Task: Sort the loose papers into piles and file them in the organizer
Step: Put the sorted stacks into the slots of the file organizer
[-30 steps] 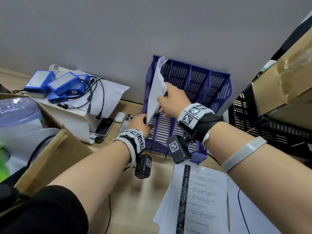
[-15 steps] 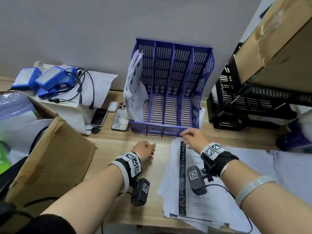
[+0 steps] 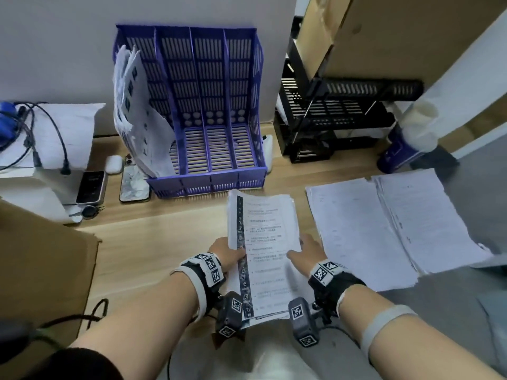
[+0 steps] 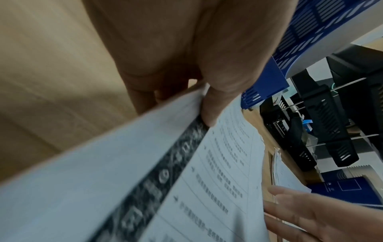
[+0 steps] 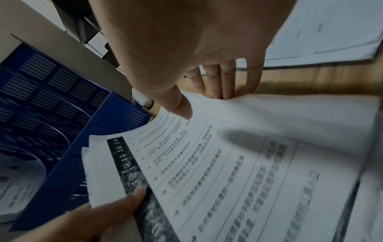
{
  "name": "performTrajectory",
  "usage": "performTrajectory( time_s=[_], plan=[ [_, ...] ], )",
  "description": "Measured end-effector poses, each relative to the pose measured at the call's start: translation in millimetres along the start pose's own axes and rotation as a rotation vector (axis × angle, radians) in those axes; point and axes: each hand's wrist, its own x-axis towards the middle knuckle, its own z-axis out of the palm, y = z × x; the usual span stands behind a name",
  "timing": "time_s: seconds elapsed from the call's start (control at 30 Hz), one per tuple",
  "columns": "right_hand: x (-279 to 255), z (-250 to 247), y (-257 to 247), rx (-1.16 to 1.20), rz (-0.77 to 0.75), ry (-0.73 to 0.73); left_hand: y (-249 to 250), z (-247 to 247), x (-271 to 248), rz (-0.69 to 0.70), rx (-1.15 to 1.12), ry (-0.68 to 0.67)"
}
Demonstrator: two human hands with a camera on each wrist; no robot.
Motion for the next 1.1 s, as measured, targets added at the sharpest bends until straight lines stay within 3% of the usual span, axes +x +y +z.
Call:
performTrajectory(
  time_s=[0.07, 0.17, 0.23, 0.37, 0.5, 0.67, 0.8, 0.97, 1.0, 1.1],
  plan=[
    [-0.4, -1.9, -0.5, 0.079, 0.024, -0.029, -3.5, -2.8, -3.3, 0.043, -0.026, 0.072],
    [0.8, -14.1, -9.8, 0.274, 0.015, -0.02, -0.1, -19.2, -13.0, 0.147, -0.204, 0.078],
    [-7.4, -28.7, -32.4, 0.475, -0.061, 0.054, 12.5, -35.8, -23.5, 0.218, -0.366, 0.084],
    [-28.7, -60.6, -93.1, 0.606, -0.296, 0.243, 58.0, -68.4, -44.7, 0.443, -0.513, 0.168],
    [-54.1, -67.3, -120.8, 0.75, -0.391, 0.266, 76.2, -79.7, -58.7, 0.543, -0.58, 0.315],
    [-58.0, -44.9, -100.8, 0.675, -0.318, 0.237, 53.3, -66.6, -47.7, 0.507, -0.453, 0.408],
    [-48.1, -40.0, -90.5, 0.61, -0.273, 0.195, 45.9, -57.1, -43.0, 0.384, -0.425, 0.349],
    [-41.3, -46.4, -90.6, 0.403, -0.139, 0.406, 54.7, -58.7, -54.7, 0.396, -0.334, 0.353],
    [-44.3, -49.8, -95.7, 0.397, -0.147, 0.341, 59.8, -62.3, -58.3, 0.409, -0.337, 0.374],
    [-67.3, -55.7, -131.1, 0.523, -0.29, -0.076, 77.8, -70.7, -68.4, 0.48, -0.334, 0.483]
  ],
)
